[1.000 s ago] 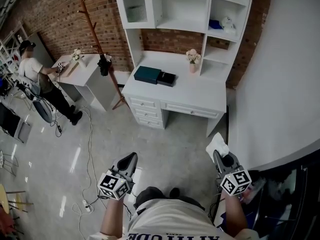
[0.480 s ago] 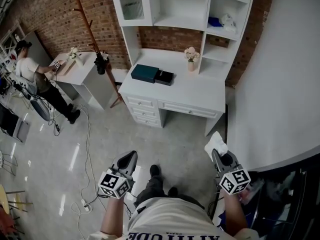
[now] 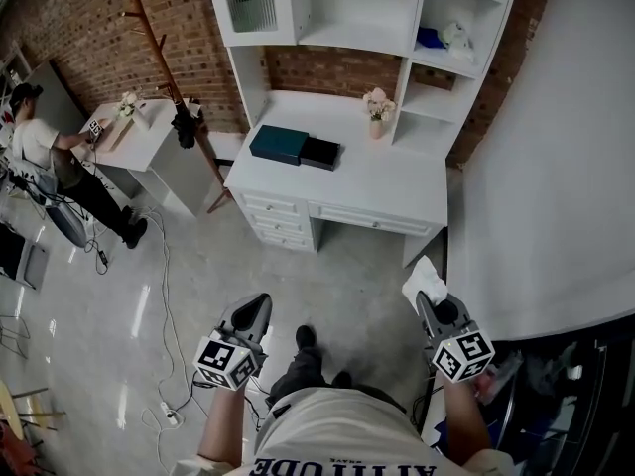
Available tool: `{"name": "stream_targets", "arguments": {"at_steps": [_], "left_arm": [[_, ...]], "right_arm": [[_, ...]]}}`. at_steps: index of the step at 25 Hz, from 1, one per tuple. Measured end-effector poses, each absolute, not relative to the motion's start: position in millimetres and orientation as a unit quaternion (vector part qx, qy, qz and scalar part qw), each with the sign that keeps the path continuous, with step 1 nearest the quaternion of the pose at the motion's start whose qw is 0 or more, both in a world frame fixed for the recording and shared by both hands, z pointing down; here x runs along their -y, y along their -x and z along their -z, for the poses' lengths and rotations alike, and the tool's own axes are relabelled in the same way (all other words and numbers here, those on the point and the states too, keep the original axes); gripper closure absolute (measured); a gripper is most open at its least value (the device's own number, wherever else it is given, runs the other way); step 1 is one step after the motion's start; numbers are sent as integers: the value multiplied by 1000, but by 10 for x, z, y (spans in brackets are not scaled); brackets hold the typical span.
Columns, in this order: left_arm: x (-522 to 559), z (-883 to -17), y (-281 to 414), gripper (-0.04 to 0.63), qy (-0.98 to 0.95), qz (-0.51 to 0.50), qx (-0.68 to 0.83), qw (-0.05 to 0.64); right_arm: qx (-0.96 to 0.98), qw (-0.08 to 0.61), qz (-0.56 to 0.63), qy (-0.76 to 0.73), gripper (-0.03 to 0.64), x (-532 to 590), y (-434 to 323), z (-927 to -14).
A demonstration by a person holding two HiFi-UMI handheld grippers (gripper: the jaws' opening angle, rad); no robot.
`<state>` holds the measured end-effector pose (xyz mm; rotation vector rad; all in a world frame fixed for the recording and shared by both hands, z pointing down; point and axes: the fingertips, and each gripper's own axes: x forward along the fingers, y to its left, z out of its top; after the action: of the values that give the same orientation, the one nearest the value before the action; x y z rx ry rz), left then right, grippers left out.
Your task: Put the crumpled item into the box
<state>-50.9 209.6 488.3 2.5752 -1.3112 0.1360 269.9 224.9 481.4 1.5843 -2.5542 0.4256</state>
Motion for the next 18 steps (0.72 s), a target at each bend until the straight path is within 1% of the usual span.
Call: {"name": "stream_targets", "arguments": {"at_steps": [18], "left_arm": [[-455,-5001,1081,568,-908,-63,393,131]], "right_arm": [[816,76,-150,-553,541,-982,-1982,-4763]]}}
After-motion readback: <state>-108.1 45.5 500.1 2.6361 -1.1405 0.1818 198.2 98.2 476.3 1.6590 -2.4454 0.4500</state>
